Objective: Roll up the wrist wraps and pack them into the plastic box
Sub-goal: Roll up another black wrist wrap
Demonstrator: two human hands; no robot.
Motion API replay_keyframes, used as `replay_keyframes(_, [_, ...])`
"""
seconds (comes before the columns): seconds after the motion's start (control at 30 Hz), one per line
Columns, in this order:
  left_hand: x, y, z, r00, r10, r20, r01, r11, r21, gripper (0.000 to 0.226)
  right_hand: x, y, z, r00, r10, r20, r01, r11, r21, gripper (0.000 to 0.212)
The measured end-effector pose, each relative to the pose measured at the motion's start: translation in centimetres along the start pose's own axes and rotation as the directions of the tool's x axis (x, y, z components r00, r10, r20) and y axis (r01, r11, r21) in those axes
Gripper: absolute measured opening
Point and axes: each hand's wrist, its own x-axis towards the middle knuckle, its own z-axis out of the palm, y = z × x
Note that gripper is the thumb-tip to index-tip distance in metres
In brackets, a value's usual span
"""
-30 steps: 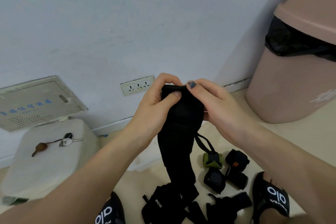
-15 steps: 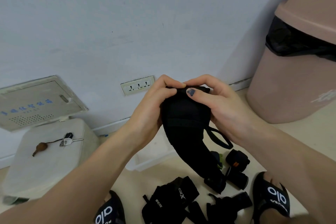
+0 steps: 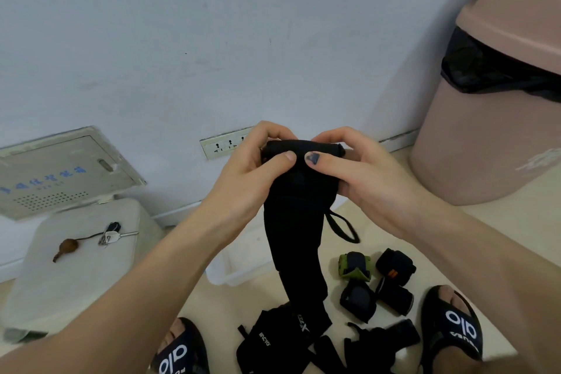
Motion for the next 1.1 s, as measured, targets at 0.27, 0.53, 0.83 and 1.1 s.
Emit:
replay_keyframes(0.27, [-0.42, 0.31, 0.08, 0.990, 0.136, -0.041, -0.132, 0.988, 0.077, 0.022, 0.00, 0.18, 0.44, 0.999, -0.054, -0.002, 0.052, 0.981, -0.189, 0.025])
replay_keyframes(0.53, [-0.18, 0.10, 0.25, 0.999, 0.030, -0.021, -0.030, 0.999, -0.015, 0.025, -0.18, -0.24, 0.46, 0.998, -0.064, 0.004, 0.064, 0.997, -0.031, 0.011])
replay_keyframes(0.83, [-0.18, 0.53, 0.46, 0.998, -0.053, -0.032, 0.051, 0.996, -0.072, 0.026, -0.44, -0.54, 0.25, 0.995, -0.094, 0.016, 0.094, 0.995, -0.023, 0.013])
replay_keyframes(1.1, [-0.37, 0.36, 0.38, 0.999, -0.005, -0.050, 0.001, 0.997, -0.079, 0.032, -0.44, -0.45, 0.22, 1.000, -0.007, 0.008, 0.008, 0.990, -0.138, 0.018])
